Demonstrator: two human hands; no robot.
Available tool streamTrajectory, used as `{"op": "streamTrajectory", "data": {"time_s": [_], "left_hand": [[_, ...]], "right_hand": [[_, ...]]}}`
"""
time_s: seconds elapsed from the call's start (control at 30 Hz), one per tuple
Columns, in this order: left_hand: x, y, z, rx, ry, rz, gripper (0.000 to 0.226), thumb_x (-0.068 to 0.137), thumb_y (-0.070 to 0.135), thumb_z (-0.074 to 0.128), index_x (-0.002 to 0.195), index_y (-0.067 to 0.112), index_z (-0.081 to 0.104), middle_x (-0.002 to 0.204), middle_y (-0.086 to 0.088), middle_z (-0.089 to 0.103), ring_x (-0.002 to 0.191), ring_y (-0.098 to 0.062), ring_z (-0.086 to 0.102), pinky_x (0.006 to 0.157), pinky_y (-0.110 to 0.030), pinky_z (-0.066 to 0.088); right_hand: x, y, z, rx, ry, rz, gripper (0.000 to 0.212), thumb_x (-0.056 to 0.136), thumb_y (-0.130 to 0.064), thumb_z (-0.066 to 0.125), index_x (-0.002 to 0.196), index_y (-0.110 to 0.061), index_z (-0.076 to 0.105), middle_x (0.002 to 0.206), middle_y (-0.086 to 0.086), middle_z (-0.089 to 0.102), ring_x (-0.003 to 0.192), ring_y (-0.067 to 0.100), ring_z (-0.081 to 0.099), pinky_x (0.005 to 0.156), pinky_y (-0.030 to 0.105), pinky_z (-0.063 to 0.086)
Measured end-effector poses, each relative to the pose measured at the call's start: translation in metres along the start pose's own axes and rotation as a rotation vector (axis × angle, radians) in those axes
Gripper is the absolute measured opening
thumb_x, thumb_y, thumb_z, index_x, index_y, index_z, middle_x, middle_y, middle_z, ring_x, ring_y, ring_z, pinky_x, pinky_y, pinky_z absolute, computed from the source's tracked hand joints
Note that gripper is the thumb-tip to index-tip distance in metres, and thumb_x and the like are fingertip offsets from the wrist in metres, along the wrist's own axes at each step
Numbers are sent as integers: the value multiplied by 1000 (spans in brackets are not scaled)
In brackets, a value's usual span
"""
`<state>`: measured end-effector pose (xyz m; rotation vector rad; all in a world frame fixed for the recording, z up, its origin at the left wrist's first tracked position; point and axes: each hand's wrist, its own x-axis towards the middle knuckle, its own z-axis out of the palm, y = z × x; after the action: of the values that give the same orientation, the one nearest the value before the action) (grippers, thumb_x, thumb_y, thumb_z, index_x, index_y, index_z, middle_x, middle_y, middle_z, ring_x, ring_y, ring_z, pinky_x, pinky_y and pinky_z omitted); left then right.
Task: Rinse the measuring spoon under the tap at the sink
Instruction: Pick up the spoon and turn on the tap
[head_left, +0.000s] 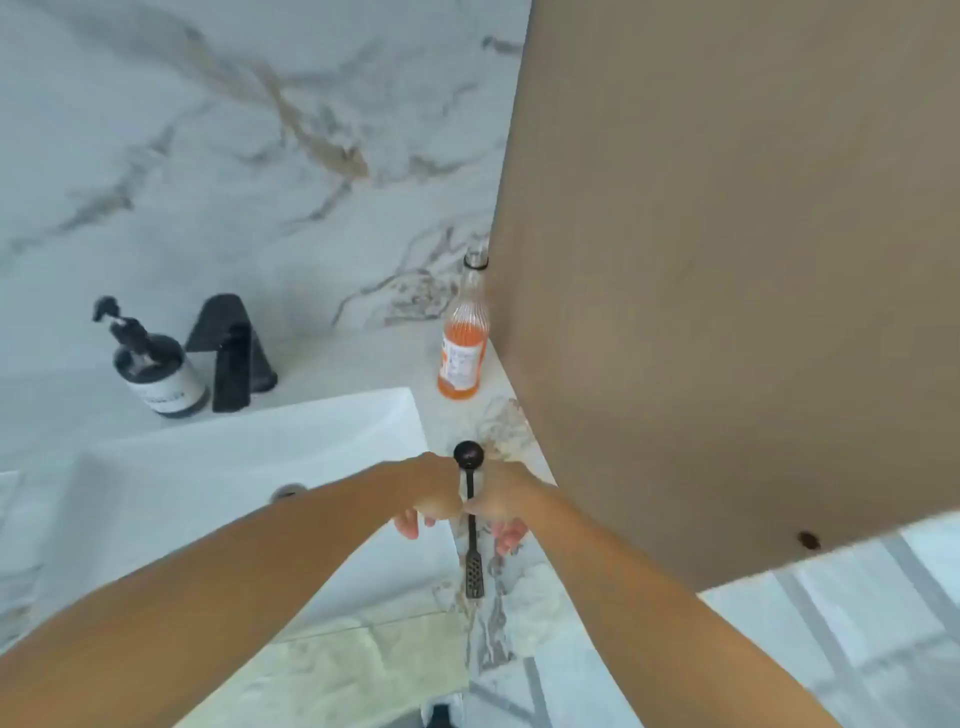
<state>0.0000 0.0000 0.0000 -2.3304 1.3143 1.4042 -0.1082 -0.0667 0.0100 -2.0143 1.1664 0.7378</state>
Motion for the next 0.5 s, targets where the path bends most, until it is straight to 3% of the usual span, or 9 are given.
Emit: {"op": "streamTrajectory", "data": {"time_s": [0.03, 0.1, 0.2, 0.3, 0.4, 0.5], "left_hand": [[12, -2, 5, -14, 25, 8, 34, 84, 18, 46, 112, 5, 62, 85, -9, 68, 55, -22, 72, 43, -23, 55], [37, -8, 14, -136, 73, -3, 27, 85, 25, 52, 102, 8, 64, 75, -11, 68, 50, -19, 70, 47, -24, 57], [67, -14, 30, -371, 136, -25, 30, 86, 35, 58, 87, 8, 69, 76, -16, 76, 59, -24, 74, 58, -31, 62], [83, -18, 37, -530, 226, -28, 32, 85, 35, 61, 77, 5, 71, 71, -14, 76, 64, -28, 74, 66, -34, 62], [83, -21, 45, -735, 272, -39, 27, 86, 29, 67, 68, 8, 68, 65, -12, 66, 63, -24, 62, 65, -31, 52], [71, -32, 45, -1060, 230, -8, 30, 87, 24, 69, 63, 7, 61, 66, -12, 52, 66, -23, 49, 68, -34, 42]], "right_hand": [[12, 6, 9, 43, -8, -12, 37, 93, -38, 58, 85, -2, 60, 56, 10, 70, 43, 20, 64, 55, 28, 58], [36, 18, 29, 153, 8, -17, 37, 93, -35, 57, 69, -7, 54, 49, 6, 61, 27, 12, 52, 38, 20, 45], [58, 30, 58, 263, 91, -67, 25, 93, -28, 55, 72, -16, 56, 66, 0, 61, 47, 16, 60, 46, 24, 47], [68, 36, 70, 281, 170, -136, 34, 94, -24, 58, 63, -30, 44, 63, -13, 51, 63, 11, 54, 55, 19, 41], [68, 37, 77, 259, 210, -188, 31, 97, -28, 53, 70, -30, 39, 66, -14, 46, 66, 9, 49, 60, 18, 38], [66, 23, 79, 265, 228, -255, 26, 98, -29, 53, 76, -27, 40, 66, -15, 44, 56, 2, 44, 50, 13, 37]]}}
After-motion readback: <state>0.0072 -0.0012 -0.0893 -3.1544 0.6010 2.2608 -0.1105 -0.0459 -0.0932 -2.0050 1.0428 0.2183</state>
